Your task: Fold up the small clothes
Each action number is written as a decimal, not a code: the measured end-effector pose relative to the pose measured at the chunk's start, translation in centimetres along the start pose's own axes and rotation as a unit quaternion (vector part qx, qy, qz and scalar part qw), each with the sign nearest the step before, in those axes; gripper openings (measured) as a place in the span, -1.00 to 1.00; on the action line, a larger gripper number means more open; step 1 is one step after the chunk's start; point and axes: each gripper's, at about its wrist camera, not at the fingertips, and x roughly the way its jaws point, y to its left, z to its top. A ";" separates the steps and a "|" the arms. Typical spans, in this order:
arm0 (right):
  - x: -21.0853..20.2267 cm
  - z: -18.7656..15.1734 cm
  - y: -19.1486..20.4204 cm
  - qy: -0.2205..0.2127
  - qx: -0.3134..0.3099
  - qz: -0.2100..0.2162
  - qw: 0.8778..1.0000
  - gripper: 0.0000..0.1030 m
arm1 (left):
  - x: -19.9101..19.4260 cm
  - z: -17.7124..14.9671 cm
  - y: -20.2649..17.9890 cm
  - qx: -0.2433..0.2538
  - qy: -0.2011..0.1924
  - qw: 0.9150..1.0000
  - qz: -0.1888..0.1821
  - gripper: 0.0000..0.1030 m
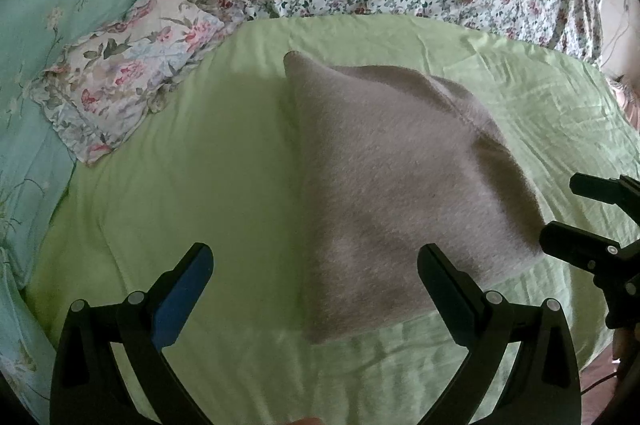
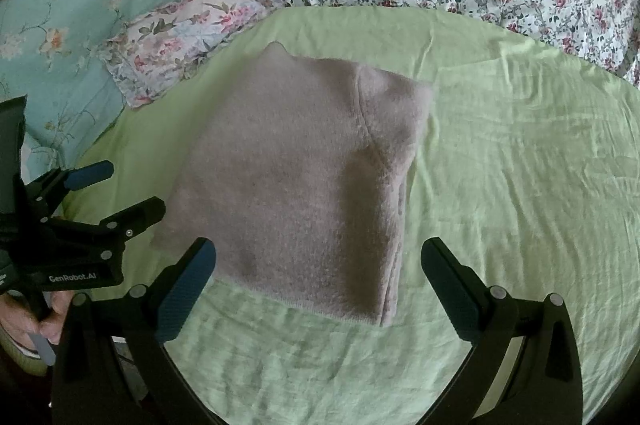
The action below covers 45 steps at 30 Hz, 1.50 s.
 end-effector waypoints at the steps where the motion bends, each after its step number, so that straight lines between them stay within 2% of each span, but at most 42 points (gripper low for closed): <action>1: -0.1 0.1 0.1 -0.001 0.000 0.000 1.000 0.99 | 0.0 0.0 0.0 0.000 -0.001 1.000 0.000 0.99; 45: -0.9 0.9 0.6 -0.010 0.001 -0.003 1.000 0.99 | -0.6 0.9 -0.2 -0.004 -0.010 1.000 0.002 0.99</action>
